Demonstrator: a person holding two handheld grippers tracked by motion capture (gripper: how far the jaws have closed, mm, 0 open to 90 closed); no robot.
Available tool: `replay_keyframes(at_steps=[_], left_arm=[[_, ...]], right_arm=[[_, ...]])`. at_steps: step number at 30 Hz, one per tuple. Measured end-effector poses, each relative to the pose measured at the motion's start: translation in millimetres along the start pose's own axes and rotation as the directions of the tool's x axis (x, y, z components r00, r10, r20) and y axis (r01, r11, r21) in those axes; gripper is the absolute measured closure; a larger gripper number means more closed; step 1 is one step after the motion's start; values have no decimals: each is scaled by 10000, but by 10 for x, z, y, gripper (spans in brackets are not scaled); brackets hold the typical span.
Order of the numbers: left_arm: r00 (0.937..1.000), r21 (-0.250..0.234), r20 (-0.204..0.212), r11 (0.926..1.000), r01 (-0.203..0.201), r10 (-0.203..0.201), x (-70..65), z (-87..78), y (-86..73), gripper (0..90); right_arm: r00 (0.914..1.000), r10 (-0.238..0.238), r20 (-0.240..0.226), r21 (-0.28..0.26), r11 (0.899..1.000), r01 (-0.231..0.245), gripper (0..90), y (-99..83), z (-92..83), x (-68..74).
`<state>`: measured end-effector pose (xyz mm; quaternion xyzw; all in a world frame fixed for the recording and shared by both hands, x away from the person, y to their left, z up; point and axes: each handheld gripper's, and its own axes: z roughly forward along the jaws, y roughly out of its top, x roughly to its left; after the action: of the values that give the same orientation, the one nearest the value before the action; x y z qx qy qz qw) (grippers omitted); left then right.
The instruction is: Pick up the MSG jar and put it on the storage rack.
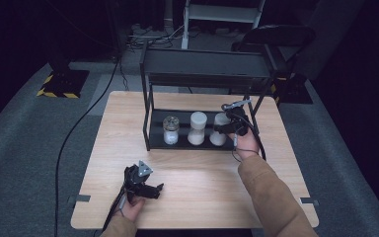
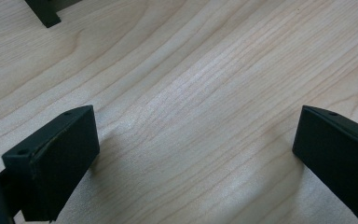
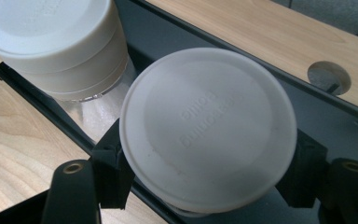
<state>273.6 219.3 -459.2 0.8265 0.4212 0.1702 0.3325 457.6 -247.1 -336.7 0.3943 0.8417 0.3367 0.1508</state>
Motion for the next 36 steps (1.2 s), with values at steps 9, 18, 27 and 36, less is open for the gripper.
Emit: replay_keyframes(at_steps=[9, 18, 27, 36], left_arm=[[10000, -3, 1, 10000, -4, 4, 0, 0, -1, 0], [10000, 4, 3, 10000, 4, -4, 0, 0, 0, 0], [10000, -5, -1, 10000, 10, -10, -1, 0, -1, 0], [10000, 9, -2, 10000, 8, -8, 1, 0, 2, 0]], right_arm=[[9984, -429, 376, -365, 9983, 443, 99, 5, -216, 100], [9971, -647, 391, -865, 9939, 679, 22, -98, -533, 175], [9960, -877, 163, -1481, 9850, 891, 5, -277, -842, 211], [9955, -942, -49, -1437, 9853, 926, 4, -406, -1053, 166]])
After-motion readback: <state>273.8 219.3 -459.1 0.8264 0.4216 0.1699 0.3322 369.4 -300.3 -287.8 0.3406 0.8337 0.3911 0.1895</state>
